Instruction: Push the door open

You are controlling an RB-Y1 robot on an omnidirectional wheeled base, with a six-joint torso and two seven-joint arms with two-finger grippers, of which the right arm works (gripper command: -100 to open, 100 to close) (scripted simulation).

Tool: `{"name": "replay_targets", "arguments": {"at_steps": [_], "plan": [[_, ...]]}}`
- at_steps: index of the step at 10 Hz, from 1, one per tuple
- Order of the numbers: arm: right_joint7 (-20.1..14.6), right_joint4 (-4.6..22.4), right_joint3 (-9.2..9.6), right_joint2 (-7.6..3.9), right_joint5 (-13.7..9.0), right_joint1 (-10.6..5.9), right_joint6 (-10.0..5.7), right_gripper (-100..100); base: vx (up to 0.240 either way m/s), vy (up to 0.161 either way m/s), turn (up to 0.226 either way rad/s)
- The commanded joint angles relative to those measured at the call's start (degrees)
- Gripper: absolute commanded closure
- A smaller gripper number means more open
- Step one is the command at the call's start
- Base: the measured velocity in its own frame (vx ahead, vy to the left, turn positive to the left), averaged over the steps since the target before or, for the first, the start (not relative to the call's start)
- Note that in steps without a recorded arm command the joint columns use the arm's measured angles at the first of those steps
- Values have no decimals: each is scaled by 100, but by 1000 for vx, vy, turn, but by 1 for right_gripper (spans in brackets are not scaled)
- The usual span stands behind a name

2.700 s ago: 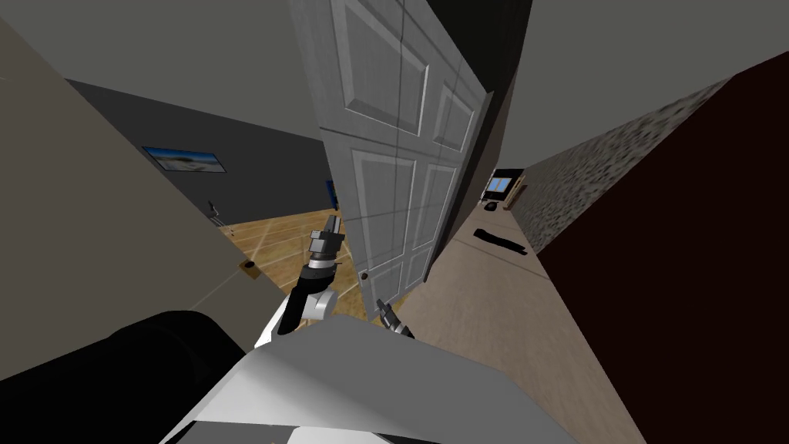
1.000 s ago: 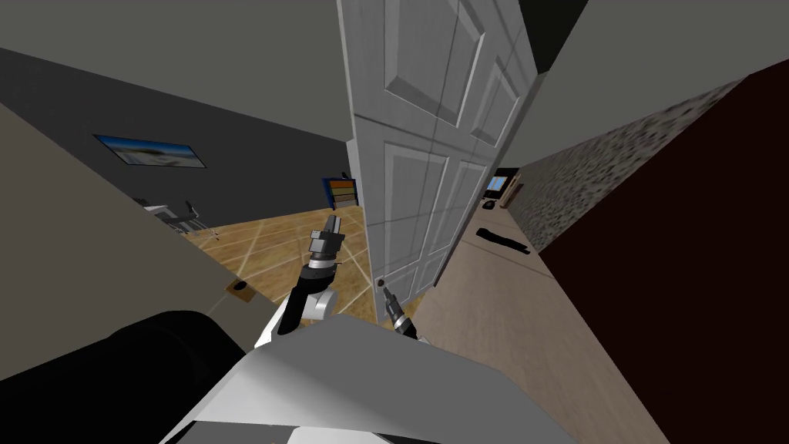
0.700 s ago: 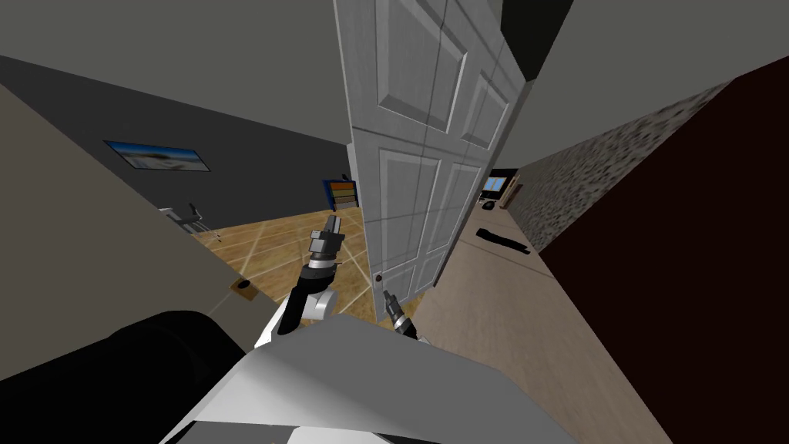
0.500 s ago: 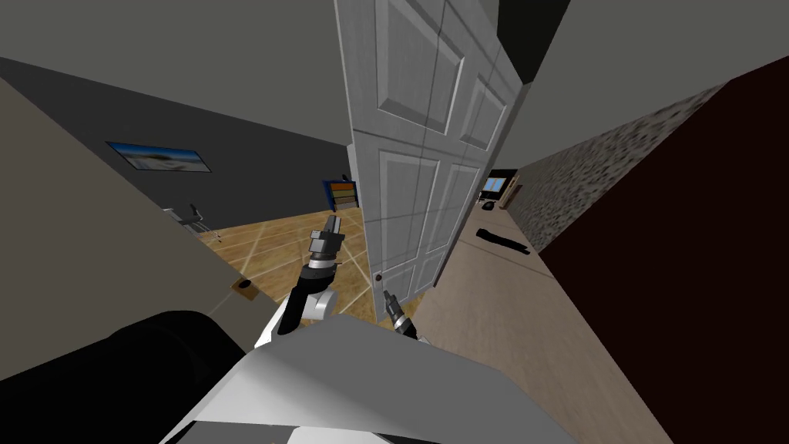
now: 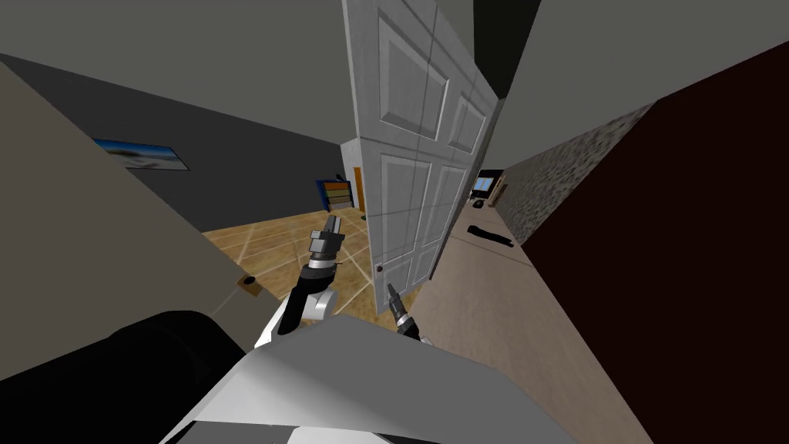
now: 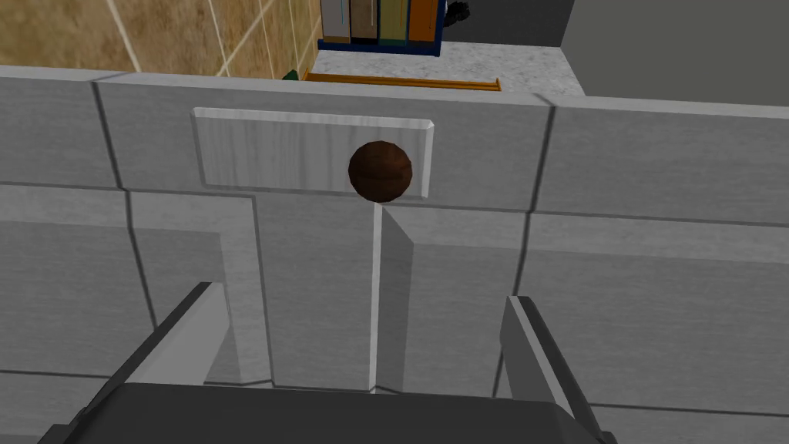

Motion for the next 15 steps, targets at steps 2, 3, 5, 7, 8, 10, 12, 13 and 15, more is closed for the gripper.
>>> {"name": "replay_targets", "arguments": {"at_steps": [2, 3, 5, 7, 8, 10, 12, 13, 15], "plan": [[10, 32, -44, -68, 1, -30, 12, -100, 104, 108, 28], [16, 50, -70, -71, 2, -47, 18, -100, 178, 144, 31], [26, 79, -110, -32, 4, -74, 29, -100, 158, 145, 21], [36, 109, -152, 76, 5, -102, 40, -100, 180, 141, 32], [34, 134, -138, 49, 5, -95, 5, -100, 59, 57, 6], [34, 134, -138, 49, 5, -95, 5, 100, -10, -13, -1], [34, 134, -138, 49, 5, -95, 5, 100, -19, -18, -2], [34, 134, -138, 49, 5, -95, 5, 100, -14, -11, 0], [47, 143, -224, 8, -21, -113, 5, 100, 17, 29, -11]]}}
